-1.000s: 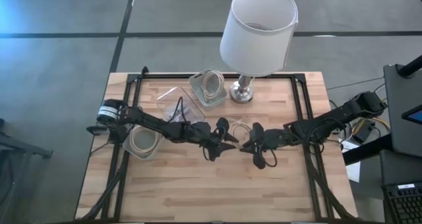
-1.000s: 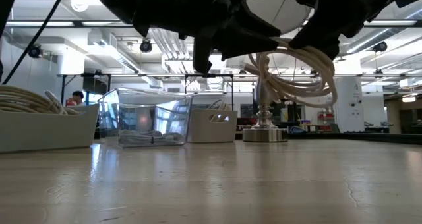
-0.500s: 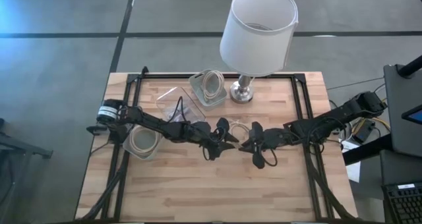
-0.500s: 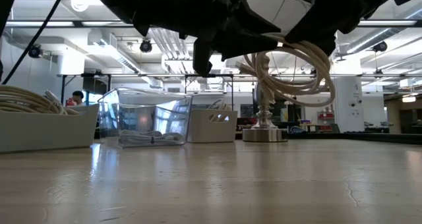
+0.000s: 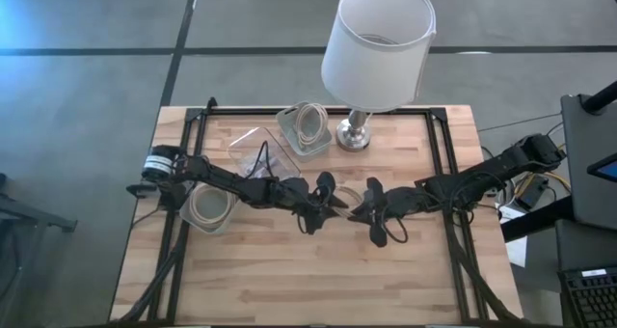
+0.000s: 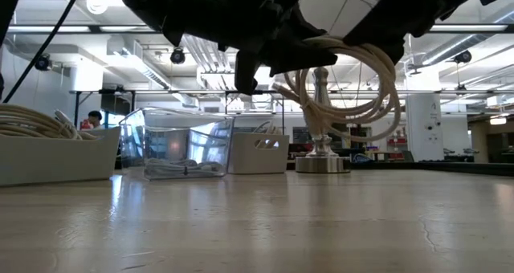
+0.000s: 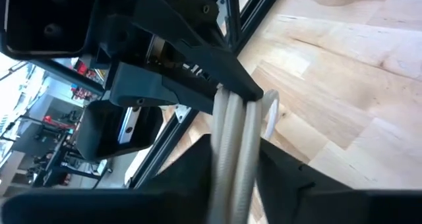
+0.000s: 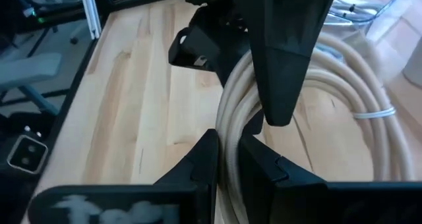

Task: Pick & Place USB Port
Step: Put the brown hdmi cable into the right gray bin

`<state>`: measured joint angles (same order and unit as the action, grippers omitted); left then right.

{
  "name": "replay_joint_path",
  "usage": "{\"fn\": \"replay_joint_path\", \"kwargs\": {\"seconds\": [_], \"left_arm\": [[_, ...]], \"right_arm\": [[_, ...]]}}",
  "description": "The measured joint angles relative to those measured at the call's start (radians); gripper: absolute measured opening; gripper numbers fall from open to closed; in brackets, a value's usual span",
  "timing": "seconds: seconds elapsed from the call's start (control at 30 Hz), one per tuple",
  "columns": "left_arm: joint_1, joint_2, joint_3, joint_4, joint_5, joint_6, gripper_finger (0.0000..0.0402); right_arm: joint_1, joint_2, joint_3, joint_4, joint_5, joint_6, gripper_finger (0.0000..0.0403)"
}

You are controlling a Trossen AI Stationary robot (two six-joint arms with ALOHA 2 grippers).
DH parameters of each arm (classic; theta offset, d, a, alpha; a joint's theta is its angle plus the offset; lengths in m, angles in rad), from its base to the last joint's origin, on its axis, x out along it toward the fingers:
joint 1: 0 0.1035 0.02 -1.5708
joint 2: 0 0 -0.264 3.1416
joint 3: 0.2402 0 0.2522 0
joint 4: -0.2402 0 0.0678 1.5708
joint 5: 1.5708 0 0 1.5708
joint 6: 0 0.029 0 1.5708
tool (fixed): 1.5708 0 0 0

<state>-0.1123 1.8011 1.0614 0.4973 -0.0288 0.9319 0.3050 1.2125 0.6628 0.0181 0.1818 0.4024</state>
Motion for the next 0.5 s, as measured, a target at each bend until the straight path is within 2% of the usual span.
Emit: {"fn": "replay_joint_path", "kwargs": {"seconds": [0.13,0.23,0.5], "left_arm": [[0.0,0.0,-0.001,-0.001,0.0,-0.017,0.0058],[0.0,0.0,-0.002,-0.002,0.0,-0.026,0.0036],[0.0,0.002,-0.002,-0.015,-0.003,-0.067,0.0053]], "right_arm": [[0.0,-0.001,-0.001,-0.001,0.002,-0.053,0.0045],[0.0,-0.002,-0.001,-0.001,0.012,-0.058,0.0059],[0.0,-0.002,-0.001,0.006,0.074,-0.059,0.0114]]}}
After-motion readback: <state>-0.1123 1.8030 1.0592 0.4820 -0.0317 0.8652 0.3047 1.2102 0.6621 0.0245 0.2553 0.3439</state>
